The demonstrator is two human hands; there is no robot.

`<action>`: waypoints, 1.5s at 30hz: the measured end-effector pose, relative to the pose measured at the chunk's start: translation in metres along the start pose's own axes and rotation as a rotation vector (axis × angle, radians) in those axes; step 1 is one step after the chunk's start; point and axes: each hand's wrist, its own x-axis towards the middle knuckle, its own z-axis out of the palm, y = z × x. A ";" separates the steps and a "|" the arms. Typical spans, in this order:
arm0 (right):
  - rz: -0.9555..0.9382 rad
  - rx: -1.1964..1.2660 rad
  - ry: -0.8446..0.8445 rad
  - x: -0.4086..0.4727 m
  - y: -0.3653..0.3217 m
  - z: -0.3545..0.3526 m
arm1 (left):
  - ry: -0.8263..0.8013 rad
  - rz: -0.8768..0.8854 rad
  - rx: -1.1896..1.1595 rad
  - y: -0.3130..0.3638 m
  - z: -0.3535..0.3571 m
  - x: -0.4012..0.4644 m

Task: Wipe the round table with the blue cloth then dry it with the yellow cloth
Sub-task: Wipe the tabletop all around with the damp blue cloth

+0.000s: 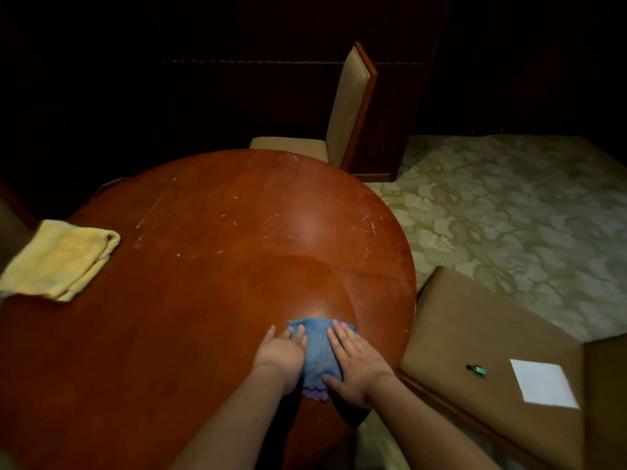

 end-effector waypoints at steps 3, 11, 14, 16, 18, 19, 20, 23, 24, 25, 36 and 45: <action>-0.008 -0.027 0.051 -0.010 -0.010 0.011 | -0.005 -0.018 -0.014 0.007 0.014 -0.019; -0.199 -0.104 -0.018 -0.016 -0.058 0.022 | -0.005 -0.140 -0.081 -0.007 0.055 -0.069; -0.305 -0.146 -0.048 -0.008 -0.089 0.027 | -0.039 -0.217 -0.119 -0.022 0.075 -0.096; -0.363 -0.175 -0.047 -0.004 -0.112 0.034 | -0.052 -0.267 -0.162 -0.033 0.091 -0.118; -0.412 -0.222 -0.075 -0.004 -0.133 0.038 | -0.065 -0.309 -0.201 -0.041 0.106 -0.137; -0.445 -0.235 -0.076 -0.003 -0.142 0.042 | -0.073 -0.332 -0.221 -0.044 0.113 -0.146; -0.472 -0.251 -0.073 -0.002 -0.149 0.044 | -0.074 -0.351 -0.235 -0.046 0.118 -0.154; -0.544 -0.284 -0.072 0.000 -0.157 0.042 | -0.045 -0.391 -0.281 -0.044 0.127 -0.162; -0.564 -0.287 -0.078 0.001 -0.154 0.040 | -0.037 -0.403 -0.291 -0.042 0.127 -0.161; -0.580 -0.292 -0.088 0.001 -0.149 0.038 | -0.034 -0.408 -0.296 -0.040 0.125 -0.159; -0.440 -0.241 -0.053 -0.012 -0.053 0.020 | -0.005 -0.261 -0.218 0.003 0.073 -0.086; -0.230 -0.180 -0.046 -0.041 -0.015 0.024 | -0.012 -0.151 -0.117 0.038 0.045 -0.050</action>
